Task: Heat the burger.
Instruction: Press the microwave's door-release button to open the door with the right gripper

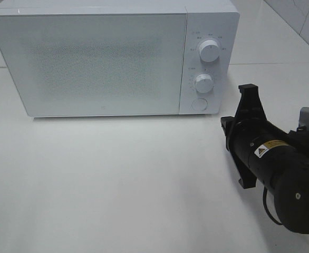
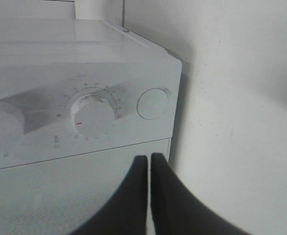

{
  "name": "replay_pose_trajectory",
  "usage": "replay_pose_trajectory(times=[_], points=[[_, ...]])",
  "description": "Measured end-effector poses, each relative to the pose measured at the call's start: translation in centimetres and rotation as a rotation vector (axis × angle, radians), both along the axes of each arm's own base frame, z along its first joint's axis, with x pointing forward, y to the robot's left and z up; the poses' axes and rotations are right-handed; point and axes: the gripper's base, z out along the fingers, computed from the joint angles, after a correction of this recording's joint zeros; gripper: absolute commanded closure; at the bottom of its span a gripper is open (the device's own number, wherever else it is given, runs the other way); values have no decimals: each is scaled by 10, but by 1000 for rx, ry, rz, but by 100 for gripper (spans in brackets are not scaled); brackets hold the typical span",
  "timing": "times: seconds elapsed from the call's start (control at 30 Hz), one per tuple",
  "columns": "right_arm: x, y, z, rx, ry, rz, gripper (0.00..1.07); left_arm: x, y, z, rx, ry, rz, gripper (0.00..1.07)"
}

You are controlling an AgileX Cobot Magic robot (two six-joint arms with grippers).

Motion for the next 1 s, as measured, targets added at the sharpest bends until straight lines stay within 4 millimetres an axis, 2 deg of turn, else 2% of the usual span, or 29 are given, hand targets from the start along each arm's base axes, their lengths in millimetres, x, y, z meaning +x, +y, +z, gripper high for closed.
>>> replay_pose_trajectory(times=[0.33, 0.47, 0.7, 1.0], points=[[16, 19, -17, 36, 22, 5, 107, 0, 0, 0, 0, 0, 0, 7], [23, 20, -20, 36, 23, -6, 107, 0, 0, 0, 0, 0, 0, 7], [49, 17, -26, 39, 22, -33, 107, 0, 0, 0, 0, 0, 0, 7], [68, 16, -36, 40, 64, -51, 107, 0, 0, 0, 0, 0, 0, 7]])
